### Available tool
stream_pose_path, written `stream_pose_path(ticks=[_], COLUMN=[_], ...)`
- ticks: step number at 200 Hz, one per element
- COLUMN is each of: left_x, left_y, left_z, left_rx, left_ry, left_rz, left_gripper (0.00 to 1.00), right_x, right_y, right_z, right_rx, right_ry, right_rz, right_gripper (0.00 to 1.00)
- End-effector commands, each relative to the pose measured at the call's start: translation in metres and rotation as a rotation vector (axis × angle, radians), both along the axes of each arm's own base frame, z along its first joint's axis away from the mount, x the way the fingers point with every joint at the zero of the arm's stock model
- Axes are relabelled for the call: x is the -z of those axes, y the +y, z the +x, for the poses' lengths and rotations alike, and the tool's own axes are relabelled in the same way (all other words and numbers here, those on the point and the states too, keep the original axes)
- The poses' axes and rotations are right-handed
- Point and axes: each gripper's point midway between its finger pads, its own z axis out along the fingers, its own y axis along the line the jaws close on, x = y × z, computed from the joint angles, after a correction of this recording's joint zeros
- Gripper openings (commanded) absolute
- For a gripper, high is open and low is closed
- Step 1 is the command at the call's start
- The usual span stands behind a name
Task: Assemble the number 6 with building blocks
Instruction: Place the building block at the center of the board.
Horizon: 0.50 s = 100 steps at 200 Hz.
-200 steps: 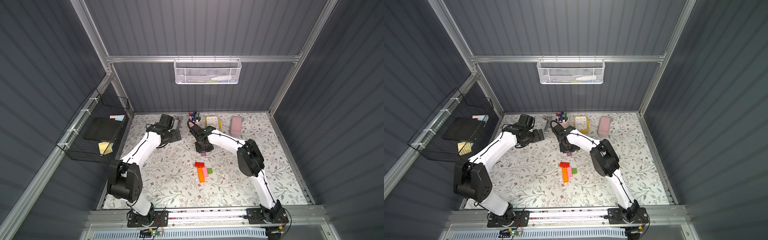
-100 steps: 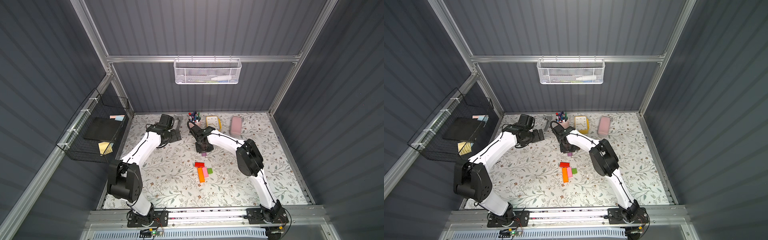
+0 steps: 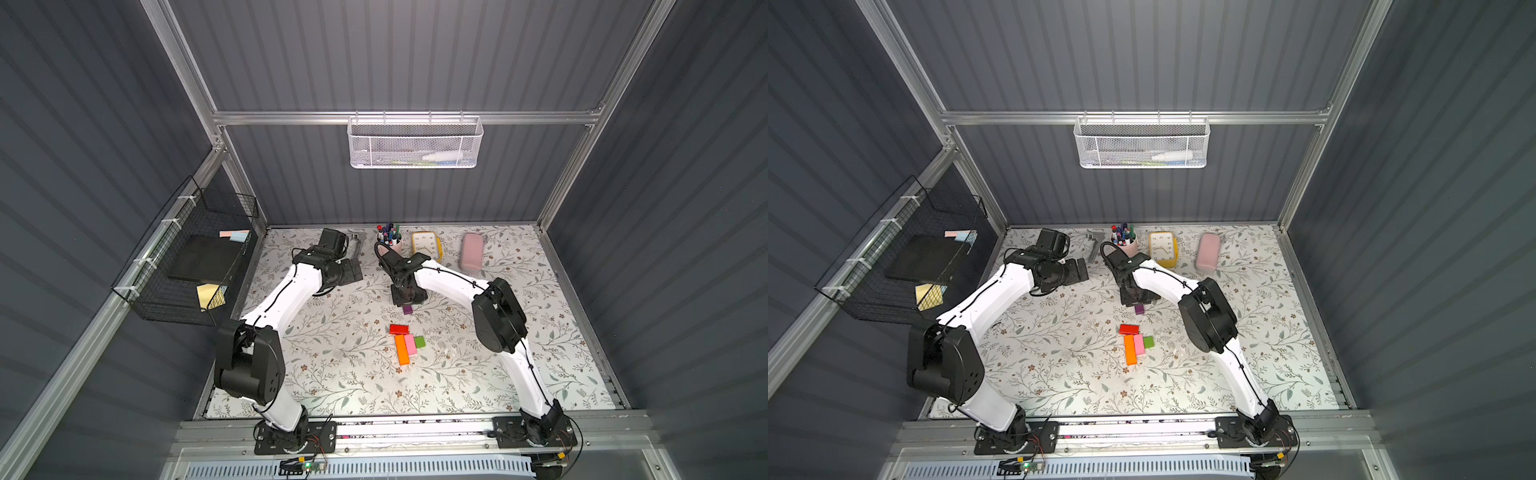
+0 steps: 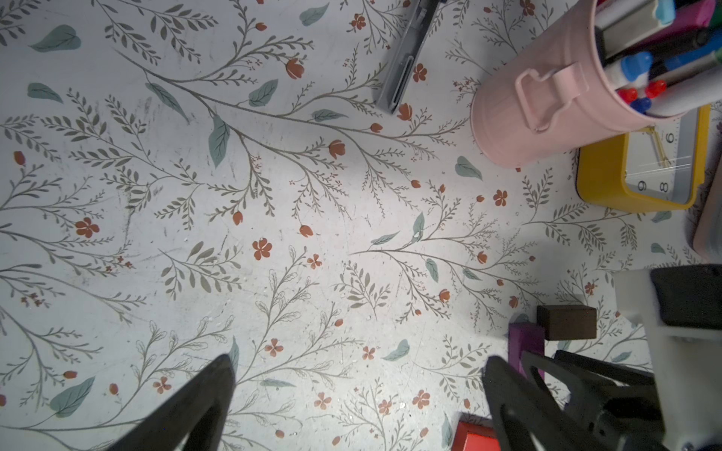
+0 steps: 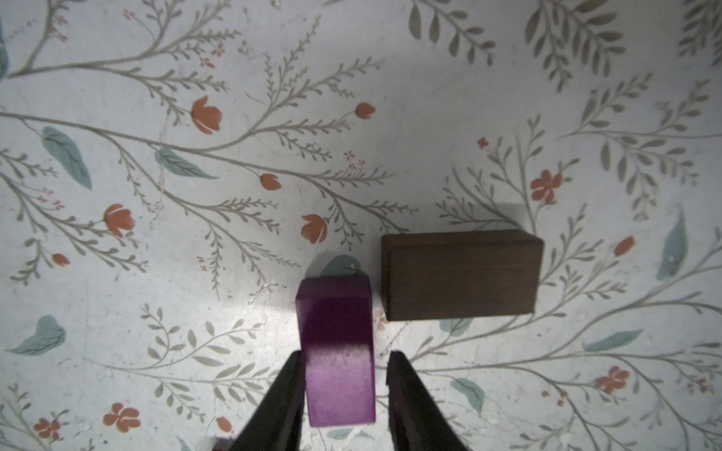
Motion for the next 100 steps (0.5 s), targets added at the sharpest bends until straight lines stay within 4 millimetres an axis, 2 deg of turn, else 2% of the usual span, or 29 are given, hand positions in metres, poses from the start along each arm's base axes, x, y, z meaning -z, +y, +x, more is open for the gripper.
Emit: stream_pose_path(ticks=[1, 34, 81, 100], left_x=[-0.007, -0.007, -0.008, -0.007], left_y=[0.002, 0.002, 0.005, 0.001], left_z=[-0.003, -0.003, 0.002, 0.002], left_rx=[0.012, 0.014, -0.02, -0.034], left_ry=[-0.012, -0.012, -0.029, -0.028], left_rz=[0.016, 0.019, 0.022, -0.019], left_gripper=[1.0, 1.0, 0.99, 0.99], right_x=[0.007, 0.0, -0.055, -0.068], right_y=[-0.004, -0.007, -0.004, -0.007], right_z=[-0.004, -0.003, 0.012, 0.016], right_rx=[0.009, 0.019, 0.042, 0.058], right_ry=[0.01, -0.007, -0.136, -0.146], right_rz=[-0.031, -0.035, 0.039, 0.068], right_gripper=[0.39, 0.38, 0.38, 0.38])
